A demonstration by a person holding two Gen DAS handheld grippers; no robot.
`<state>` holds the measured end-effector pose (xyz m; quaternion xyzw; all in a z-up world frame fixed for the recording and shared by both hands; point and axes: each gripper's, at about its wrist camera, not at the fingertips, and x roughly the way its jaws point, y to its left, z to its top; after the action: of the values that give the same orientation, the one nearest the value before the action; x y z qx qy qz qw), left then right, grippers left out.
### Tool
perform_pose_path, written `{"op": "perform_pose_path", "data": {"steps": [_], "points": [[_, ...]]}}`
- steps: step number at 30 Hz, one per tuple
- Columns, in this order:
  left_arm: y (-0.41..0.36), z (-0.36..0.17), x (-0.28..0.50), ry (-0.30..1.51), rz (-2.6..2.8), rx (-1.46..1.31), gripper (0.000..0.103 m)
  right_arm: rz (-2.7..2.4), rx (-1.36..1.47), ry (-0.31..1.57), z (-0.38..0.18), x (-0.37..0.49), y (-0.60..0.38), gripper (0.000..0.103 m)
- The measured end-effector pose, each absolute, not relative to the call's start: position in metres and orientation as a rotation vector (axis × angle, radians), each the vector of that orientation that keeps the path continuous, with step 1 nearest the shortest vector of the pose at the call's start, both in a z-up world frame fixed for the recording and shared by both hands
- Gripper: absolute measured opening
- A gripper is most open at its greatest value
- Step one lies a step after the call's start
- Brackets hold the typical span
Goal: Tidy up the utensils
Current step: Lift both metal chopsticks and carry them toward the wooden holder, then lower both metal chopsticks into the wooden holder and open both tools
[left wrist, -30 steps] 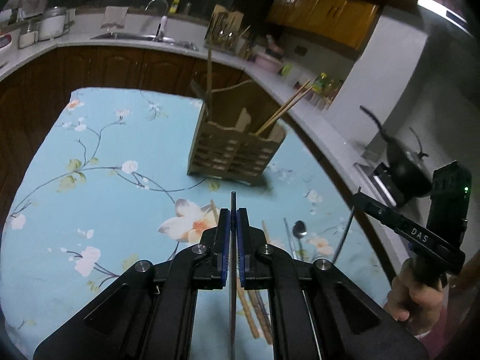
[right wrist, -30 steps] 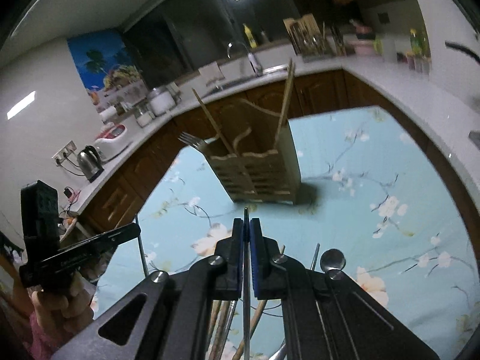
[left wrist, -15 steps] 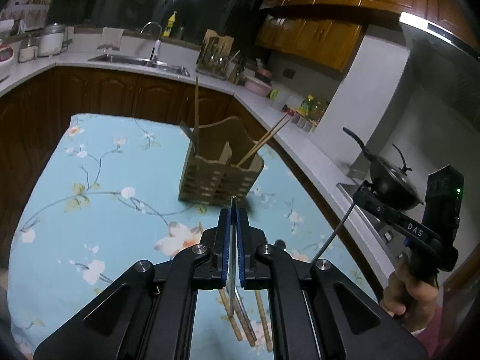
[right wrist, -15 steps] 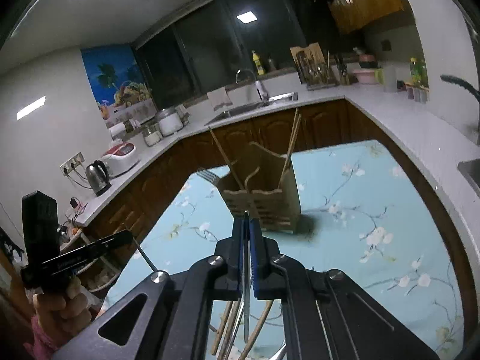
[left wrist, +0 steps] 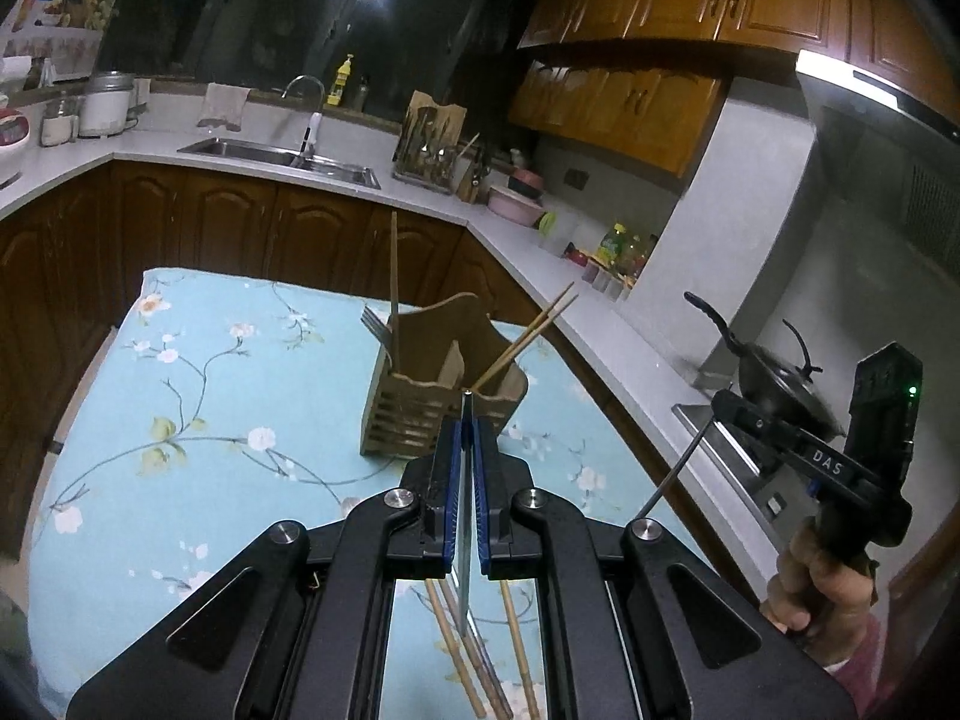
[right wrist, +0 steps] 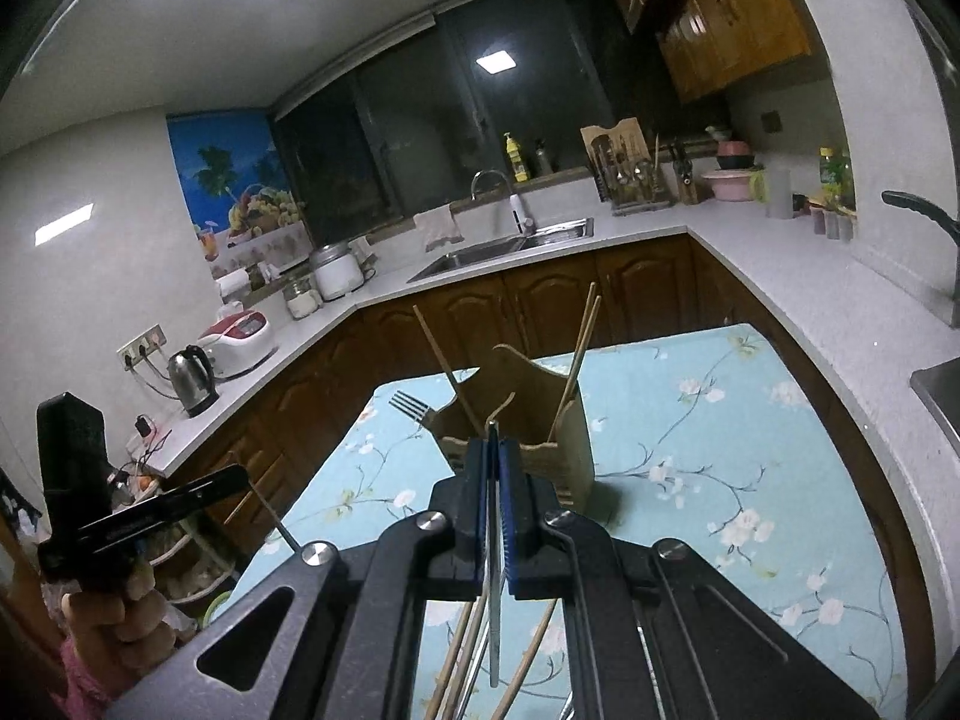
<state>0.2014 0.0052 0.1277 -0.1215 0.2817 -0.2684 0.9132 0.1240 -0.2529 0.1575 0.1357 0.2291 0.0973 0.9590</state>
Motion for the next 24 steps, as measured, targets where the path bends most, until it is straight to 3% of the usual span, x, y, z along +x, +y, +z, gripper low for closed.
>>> {"op": "perform_pose_path", "data": {"steps": [24], "points": [[-0.011,0.2,0.3,0.38,-0.5,-0.295,0.003,0.139,0.285,0.275,0.221,0.221,-0.274,0.004]]}}
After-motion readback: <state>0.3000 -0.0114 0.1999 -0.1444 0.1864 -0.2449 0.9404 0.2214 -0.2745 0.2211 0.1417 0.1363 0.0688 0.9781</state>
